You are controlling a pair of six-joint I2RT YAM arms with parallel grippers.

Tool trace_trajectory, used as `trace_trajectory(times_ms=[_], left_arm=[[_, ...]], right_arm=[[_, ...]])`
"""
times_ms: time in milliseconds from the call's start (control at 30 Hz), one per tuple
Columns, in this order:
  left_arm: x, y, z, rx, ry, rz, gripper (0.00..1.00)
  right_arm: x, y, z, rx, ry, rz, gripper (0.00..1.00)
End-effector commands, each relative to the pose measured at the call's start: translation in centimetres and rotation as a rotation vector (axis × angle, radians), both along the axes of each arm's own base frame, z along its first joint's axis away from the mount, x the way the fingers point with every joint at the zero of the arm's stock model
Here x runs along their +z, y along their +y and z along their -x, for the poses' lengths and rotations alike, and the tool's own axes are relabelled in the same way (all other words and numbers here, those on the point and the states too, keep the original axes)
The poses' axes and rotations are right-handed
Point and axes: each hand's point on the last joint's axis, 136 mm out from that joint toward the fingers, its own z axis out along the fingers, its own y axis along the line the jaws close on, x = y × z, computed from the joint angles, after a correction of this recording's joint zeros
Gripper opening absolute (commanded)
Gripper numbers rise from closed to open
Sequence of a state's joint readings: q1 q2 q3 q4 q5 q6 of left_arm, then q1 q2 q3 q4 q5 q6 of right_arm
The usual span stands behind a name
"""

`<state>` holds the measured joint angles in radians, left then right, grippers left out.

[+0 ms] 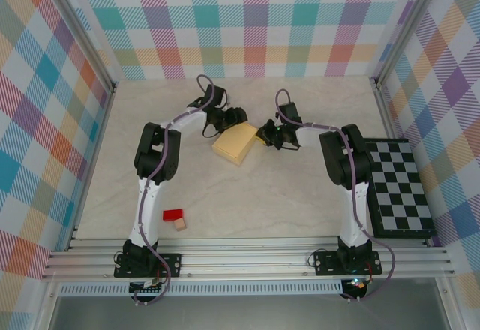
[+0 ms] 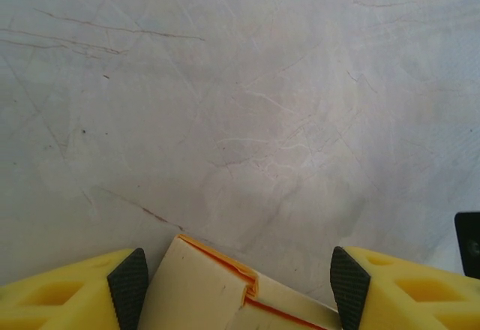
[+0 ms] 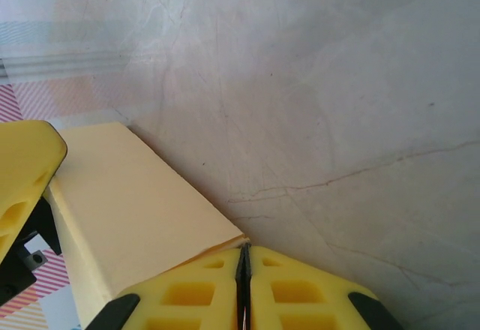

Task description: Fold the paper box

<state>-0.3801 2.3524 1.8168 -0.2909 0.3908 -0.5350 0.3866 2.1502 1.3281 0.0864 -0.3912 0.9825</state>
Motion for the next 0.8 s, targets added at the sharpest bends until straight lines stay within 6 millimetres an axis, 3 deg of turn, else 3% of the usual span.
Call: trace_trajectory(times_ms=[0,167,333,467,533,633,700,767], left_arm=[[-2.2,-9.8,7.7,-0.231,0.143,0.086,0.68],[-2.1,-4.0,4.5,-0.081,0.146,-0.003,0.70],[-0.2,-0.2,1.5,-0.005,0.123,-0.013,0.78],[1.2,4.3,0.1,0.066,0.123,-0.034,0.80],[2.3,6.8,0.5,0.103,0.119,-0.050,0.81],[3.6,10.3,2.9,0.127,0.114,-0.126,0.81],[3.1,10.9,5.8,0.114,0.133,-0.136,0.82],[2.6,10.1,8.1,0.097,0.137,-0.084,0.81]], right_arm=[[6.2,5.5,0.3,0.158,-0.181,-0.138,0.12],[4.4,1.2,2.3,0.130,-0.113,0.027,0.14],[3.6,-2.6,3.9,0.130,-0.071,0.137,0.15],[3.9,-4.6,6.0,0.143,-0.041,0.204,0.15],[4.2,-4.9,7.5,0.153,-0.019,0.204,0.15],[4.4,-4.8,10.0,0.167,0.024,0.186,0.16],[4.4,-4.2,11.4,0.167,0.033,0.165,0.16],[4.0,-3.3,12.7,0.168,0.050,0.141,0.16]])
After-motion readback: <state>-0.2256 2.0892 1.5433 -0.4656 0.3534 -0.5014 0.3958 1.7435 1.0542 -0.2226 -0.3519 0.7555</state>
